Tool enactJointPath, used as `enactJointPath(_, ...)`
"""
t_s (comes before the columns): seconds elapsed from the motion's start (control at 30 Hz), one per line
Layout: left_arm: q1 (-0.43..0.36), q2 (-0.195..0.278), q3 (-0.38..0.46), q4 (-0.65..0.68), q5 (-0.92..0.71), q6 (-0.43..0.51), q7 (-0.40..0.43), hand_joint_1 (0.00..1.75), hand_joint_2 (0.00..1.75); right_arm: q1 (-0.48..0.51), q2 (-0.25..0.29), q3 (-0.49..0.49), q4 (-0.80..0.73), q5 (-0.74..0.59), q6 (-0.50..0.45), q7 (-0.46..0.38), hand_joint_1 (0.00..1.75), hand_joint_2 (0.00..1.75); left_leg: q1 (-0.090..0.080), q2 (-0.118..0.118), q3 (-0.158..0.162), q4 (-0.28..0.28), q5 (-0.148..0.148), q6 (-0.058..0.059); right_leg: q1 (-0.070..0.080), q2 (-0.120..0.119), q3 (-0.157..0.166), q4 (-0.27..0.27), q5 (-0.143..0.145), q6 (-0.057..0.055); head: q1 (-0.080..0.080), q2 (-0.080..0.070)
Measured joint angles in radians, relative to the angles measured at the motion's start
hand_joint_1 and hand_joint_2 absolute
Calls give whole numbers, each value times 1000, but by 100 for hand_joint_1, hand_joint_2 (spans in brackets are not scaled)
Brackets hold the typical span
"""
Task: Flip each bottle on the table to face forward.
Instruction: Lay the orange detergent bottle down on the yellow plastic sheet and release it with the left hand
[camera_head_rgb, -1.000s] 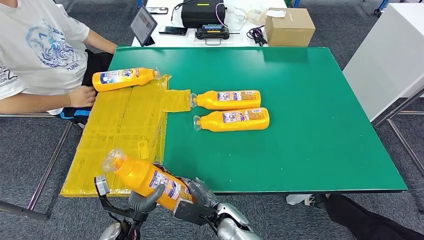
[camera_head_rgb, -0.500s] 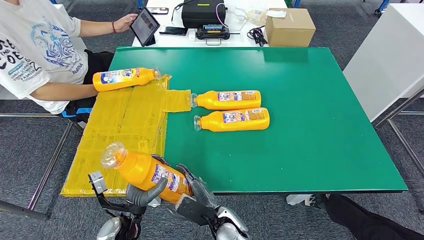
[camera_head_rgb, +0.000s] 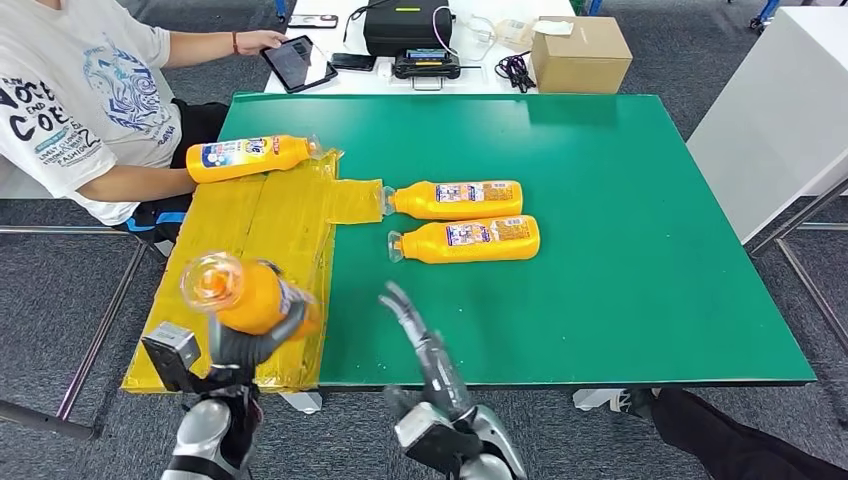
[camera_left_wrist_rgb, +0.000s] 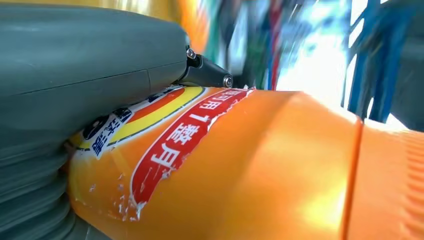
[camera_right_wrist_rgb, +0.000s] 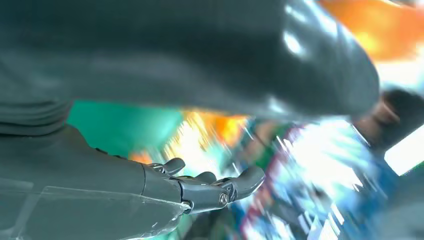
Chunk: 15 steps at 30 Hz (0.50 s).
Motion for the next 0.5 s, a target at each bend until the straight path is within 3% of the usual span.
enactJointPath(0.1,-40,11,27,-1,-126,130,-29,175,175,17,-1,-6,-107,-15,-50,-4,0,0,0,0,0,0,0,0,0,0,0,0,0,0,0,0)
enactJointPath(0.4,-70,22,52,0,-150,148,-36,175,175,38,-1,-14,-208,-23,-61,-7,0,0,0,0,0,0,0,0,0,0,0,0,0,0,0,0)
enactJointPath(0.5,-79,24,57,5,-190,198,-37,175,175,40,-1,-17,-218,-46,-72,-17,0,0,0,0,0,0,0,0,0,0,0,0,0,0,0,0)
